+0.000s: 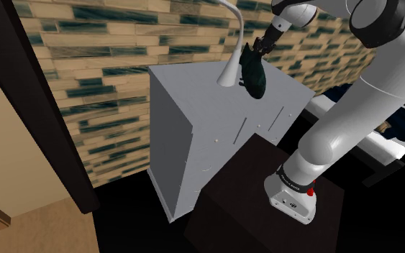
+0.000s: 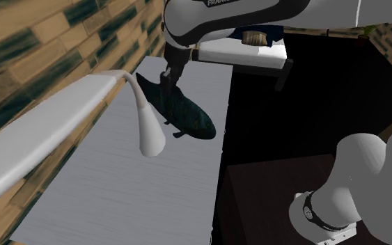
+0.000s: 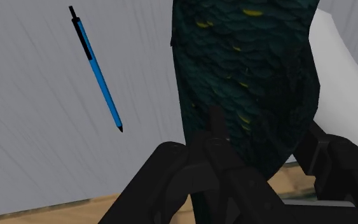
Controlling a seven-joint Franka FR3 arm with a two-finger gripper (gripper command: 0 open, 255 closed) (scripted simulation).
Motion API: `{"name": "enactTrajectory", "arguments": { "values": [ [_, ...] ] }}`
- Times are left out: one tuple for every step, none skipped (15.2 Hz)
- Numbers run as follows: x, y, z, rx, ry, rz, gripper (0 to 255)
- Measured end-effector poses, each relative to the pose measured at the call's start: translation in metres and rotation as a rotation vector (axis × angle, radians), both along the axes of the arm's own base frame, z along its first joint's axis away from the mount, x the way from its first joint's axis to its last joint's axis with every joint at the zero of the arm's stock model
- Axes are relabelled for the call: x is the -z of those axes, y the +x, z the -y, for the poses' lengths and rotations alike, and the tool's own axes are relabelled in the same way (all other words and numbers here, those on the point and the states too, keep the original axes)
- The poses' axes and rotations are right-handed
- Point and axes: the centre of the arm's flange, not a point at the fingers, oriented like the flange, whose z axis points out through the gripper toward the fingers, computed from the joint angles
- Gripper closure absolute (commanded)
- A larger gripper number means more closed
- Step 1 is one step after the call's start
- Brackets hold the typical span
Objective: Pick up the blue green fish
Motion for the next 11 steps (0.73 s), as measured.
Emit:
{"name": "enactTrajectory", "arguments": {
  "values": [
    [-0.004,0.001,0.001,0.0,0.0,0.0,255],
    [-0.009,0.0,0.001,0.0,0.0,-0.001,255],
    [-0.015,0.001,0.002,0.0,0.0,-0.001,255],
    [-0.02,0.001,0.002,0.0,0.0,-0.001,255],
    [-0.025,0.001,0.001,0.0,0.0,-0.001,255],
    [-0.031,0.001,0.001,0.0,0.0,-0.001,255],
    [-0.036,-0.001,0.001,0.0,0.0,-0.001,255],
    [-0.041,0.0,0.0,0.0,0.0,-0.001,255],
    [-0.047,0.0,0.0,0.0,0.0,-0.001,255],
    [-0.053,0.0,0.0,0.0,0.0,-0.001,255],
    [-0.055,0.0,0.0,0.0,0.0,0.0,255]
  ]
}}
